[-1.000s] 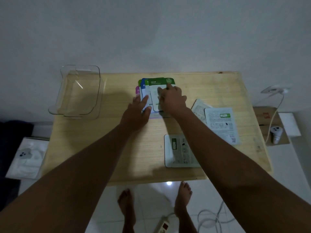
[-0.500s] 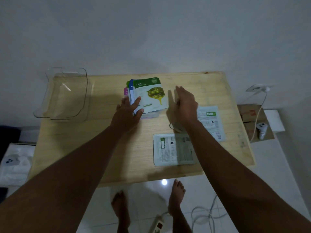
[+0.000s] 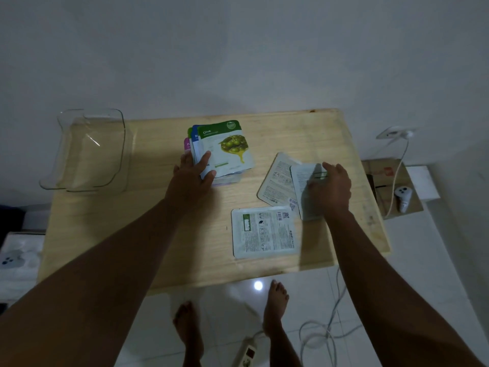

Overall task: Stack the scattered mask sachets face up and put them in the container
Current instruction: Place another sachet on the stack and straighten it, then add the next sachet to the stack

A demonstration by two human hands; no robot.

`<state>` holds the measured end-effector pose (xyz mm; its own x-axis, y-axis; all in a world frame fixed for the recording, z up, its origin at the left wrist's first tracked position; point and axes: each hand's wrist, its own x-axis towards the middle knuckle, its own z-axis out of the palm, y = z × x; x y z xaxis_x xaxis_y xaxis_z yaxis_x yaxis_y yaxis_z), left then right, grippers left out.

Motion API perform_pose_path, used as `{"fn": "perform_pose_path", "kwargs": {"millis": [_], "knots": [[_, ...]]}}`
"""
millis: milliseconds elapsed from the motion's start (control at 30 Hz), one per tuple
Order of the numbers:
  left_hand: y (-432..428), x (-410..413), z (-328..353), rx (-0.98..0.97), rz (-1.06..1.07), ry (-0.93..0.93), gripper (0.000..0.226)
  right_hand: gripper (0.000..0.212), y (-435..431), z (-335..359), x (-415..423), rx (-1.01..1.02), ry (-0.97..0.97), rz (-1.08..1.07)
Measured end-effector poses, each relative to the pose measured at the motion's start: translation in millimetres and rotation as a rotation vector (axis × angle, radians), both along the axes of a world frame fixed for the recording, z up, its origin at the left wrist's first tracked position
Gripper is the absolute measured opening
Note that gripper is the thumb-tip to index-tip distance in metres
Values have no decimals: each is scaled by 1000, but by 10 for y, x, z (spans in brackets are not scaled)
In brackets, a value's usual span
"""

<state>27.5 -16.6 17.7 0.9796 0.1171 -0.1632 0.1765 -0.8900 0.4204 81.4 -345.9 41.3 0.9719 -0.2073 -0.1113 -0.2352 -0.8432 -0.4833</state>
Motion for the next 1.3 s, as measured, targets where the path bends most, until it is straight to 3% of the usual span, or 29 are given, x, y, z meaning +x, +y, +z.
{"fn": "perform_pose_path", "kwargs": {"millis": [200,433,533,667,933,1000,1100,1167,1300], "knots": [[0,-5,10,-24,5,4,66,75,-75,99,38,279,22,-183],[11,-4,25,-65,-3,3,70,35,342,586,231,462,-109,10],[25,-13,27,-92,-4,-13,65,29,784,730,438,547,-213,26],[67,-16,83,-114,3,-55,60,31,1460,804,637,513,-227,112],[141,-16,95,-138,-29,-76,61,36,2196,558,517,484,-30,402],[141,-12,95,-139,-30,-83,61,42,2107,438,483,298,-48,450],[137,-15,76,-133,-24,-102,61,42,1967,256,398,-40,106,545],[136,-15,51,-140,-20,-112,61,34,1948,146,320,-116,142,633],[122,-16,42,-241,0,-148,63,36,2020,106,245,-130,34,677]]}}
